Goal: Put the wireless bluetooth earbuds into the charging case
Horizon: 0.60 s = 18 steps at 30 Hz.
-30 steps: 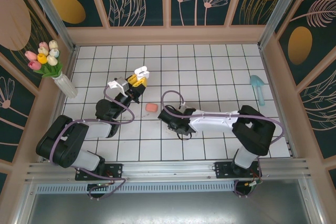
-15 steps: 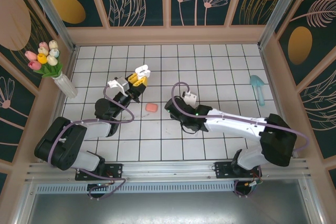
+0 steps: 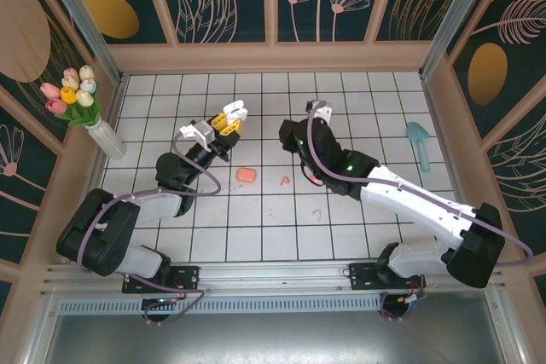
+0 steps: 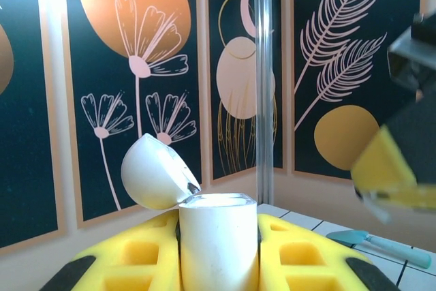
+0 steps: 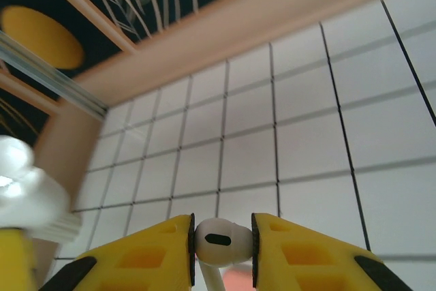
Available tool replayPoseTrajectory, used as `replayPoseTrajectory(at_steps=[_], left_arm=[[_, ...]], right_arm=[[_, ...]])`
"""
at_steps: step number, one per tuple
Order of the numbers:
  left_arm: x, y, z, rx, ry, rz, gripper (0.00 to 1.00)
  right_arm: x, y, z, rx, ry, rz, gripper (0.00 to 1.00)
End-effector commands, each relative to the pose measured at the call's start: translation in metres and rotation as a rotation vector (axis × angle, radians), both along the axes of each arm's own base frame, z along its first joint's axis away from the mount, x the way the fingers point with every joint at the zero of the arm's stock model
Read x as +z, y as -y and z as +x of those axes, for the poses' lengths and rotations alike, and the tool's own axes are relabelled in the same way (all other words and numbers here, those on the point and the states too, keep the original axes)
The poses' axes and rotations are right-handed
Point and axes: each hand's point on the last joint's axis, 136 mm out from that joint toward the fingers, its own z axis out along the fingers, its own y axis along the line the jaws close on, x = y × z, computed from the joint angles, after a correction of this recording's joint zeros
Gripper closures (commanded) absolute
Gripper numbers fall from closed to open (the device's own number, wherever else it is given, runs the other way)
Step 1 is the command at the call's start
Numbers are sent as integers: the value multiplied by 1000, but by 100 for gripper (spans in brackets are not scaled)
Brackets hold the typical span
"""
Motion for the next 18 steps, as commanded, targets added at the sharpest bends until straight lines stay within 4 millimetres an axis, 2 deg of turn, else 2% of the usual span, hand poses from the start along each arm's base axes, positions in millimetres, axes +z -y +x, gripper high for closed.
replayPoseTrajectory(at_steps=[1,5,8,12,18], left_arm=[[11,8,1,-11,61,20,100],[13,18,7,-22,75,41,100],[15,23,9,-23,89,49,100],[19,27,13,0,113,47,100],[31,20,22,77,154,-9,100]], right_arm=[[68,-5,7,51,189,55,72],[96,-13,12,94,264,106,72],[109,-22,15,126,301,141,72],[119,-35,16,174,340,189,72],[129,-51,12,248,395,255,72]])
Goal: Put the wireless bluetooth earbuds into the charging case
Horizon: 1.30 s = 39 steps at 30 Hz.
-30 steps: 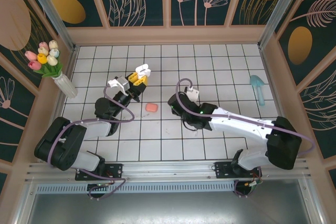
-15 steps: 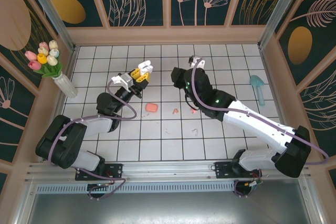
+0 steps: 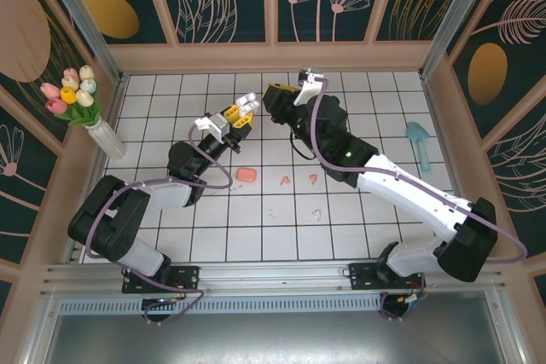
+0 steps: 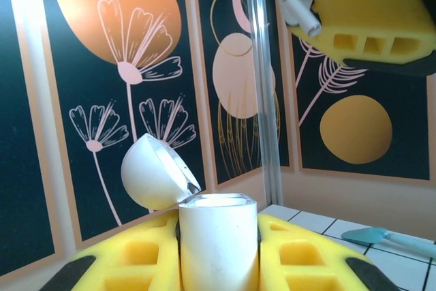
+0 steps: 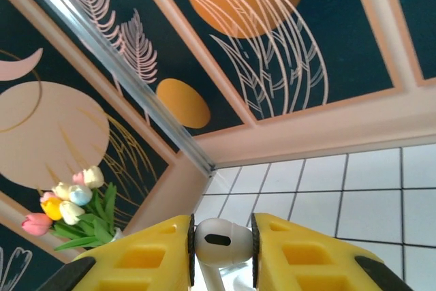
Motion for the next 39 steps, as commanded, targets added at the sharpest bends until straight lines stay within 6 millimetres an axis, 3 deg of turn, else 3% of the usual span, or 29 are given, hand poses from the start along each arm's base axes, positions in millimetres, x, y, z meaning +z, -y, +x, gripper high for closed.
replayPoseTrajectory(at_steps=[1,16,29,39], left_arm=[[30,-7,3,58,108,-64,100],[46,-10,10,80,143,-125,100],[47,-8,6,62,150,-115,100],[45,-8,4,55,146,-107,100]], right_arm=[[33,-8,-6,68,102,95,72],[20,-31,-1,130,155,145,72],[6,-45,18,114,148,134,73],[-2,-52,21,130,130,136,74]])
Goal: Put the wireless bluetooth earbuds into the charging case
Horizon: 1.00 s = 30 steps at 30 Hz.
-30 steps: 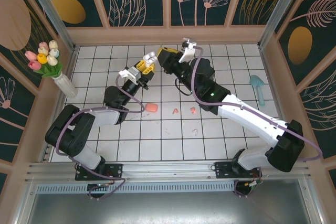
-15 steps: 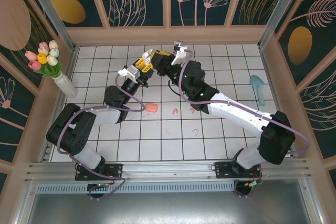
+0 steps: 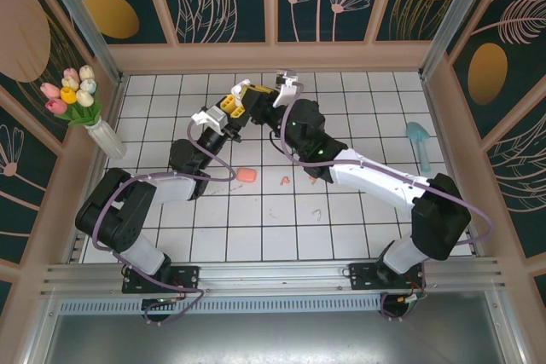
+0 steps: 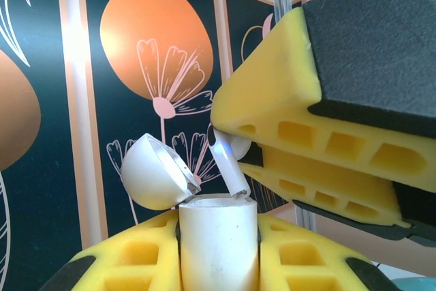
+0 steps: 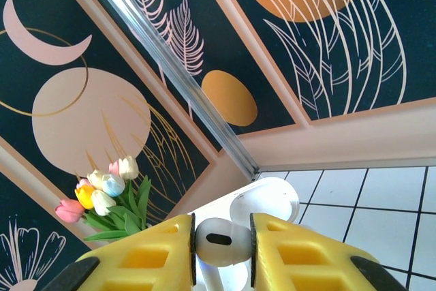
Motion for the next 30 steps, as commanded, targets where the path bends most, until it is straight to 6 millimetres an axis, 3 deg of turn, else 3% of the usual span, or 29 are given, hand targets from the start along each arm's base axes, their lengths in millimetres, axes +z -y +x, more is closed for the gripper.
replayPoseTrajectory(at_steps=[1,18,30], left_arm=[[20,0,-11,-22,71,-28,100],[21,1,-11,-31,73,-29,100],[21,1,-10,-26,70,-32,100]], right_arm=[[26,-1,1,12,53,69,74],[16,-10,5,34,24,58,75],[1,-5,-6,58,-6,50,76]])
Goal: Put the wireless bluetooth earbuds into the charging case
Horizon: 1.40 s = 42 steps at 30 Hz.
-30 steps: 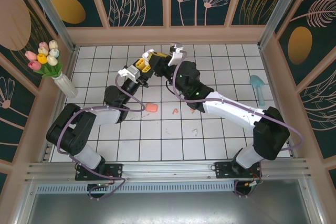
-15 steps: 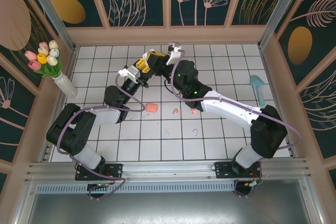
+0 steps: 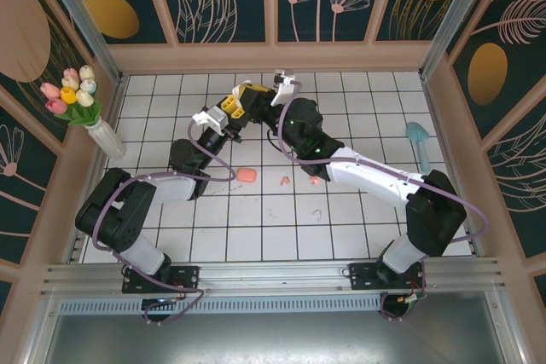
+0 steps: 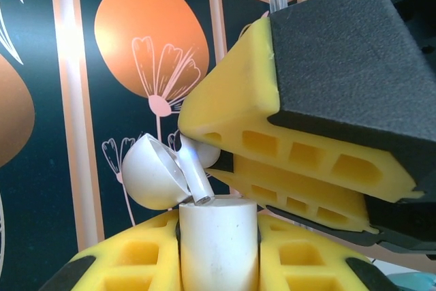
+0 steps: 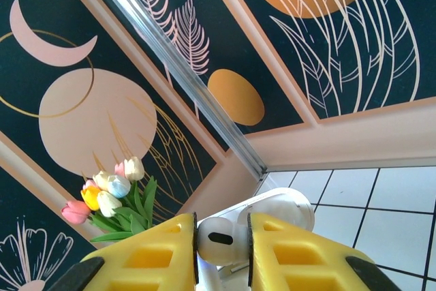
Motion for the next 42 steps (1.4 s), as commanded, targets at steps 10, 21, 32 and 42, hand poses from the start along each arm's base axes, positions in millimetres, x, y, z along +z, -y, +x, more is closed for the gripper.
replayPoseTrajectory(at_steps=[10,21,32,42], left_arm=[[25,-1,-7,-14,71,-50,100],[25,1,-5,-23,66,-49,100],[24,1,-5,-25,64,-46,100],[25,0,-5,-19,67,-47,100]], right_arm=[[-1,2,-16,47,-7,16,76],[-12,-7,-17,85,-19,-13,77],[-20,-28,-15,146,-32,-48,77],[-39,-19,-17,118,-66,-87,77]])
